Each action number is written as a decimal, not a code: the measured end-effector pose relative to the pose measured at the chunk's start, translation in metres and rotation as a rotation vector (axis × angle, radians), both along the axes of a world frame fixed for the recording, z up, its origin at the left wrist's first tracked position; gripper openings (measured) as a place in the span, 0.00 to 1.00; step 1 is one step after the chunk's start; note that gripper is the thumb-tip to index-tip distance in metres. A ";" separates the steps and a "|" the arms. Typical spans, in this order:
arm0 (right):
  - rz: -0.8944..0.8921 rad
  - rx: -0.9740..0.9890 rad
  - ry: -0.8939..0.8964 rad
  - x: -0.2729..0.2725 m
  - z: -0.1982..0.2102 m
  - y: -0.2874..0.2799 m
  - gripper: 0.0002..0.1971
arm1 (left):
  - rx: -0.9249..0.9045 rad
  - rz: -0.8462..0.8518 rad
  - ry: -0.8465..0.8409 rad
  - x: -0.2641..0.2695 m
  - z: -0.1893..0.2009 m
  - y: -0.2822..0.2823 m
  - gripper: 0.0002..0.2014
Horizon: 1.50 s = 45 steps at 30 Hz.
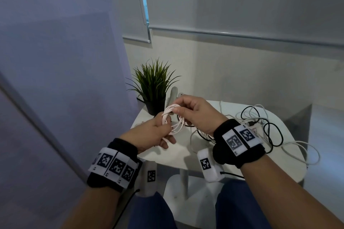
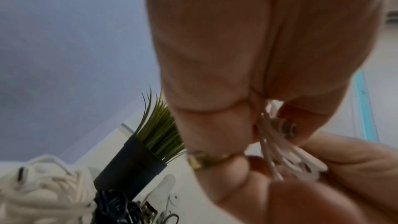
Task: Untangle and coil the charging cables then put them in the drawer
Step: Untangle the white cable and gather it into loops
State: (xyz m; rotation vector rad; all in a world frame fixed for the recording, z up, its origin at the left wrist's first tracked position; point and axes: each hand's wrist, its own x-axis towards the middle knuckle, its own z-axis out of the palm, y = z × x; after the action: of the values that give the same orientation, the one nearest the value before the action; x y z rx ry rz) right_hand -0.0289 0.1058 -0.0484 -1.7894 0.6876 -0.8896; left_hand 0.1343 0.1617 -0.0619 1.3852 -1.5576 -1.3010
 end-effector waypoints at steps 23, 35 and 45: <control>-0.142 0.457 0.031 -0.001 -0.013 -0.003 0.05 | -0.176 0.200 -0.535 -0.002 -0.019 -0.022 0.03; -0.198 0.250 0.064 -0.002 -0.020 -0.008 0.06 | -0.233 0.220 -0.360 -0.008 -0.013 -0.023 0.06; -0.276 0.181 0.062 0.003 -0.021 -0.011 0.15 | -0.347 0.654 -0.132 -0.016 -0.020 -0.025 0.15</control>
State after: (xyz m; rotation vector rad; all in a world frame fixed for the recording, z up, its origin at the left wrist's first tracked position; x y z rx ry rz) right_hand -0.0256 0.0948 -0.0697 -1.5895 1.0403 -0.9238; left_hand 0.1186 0.1366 -0.0819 1.5806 -1.1785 -0.5303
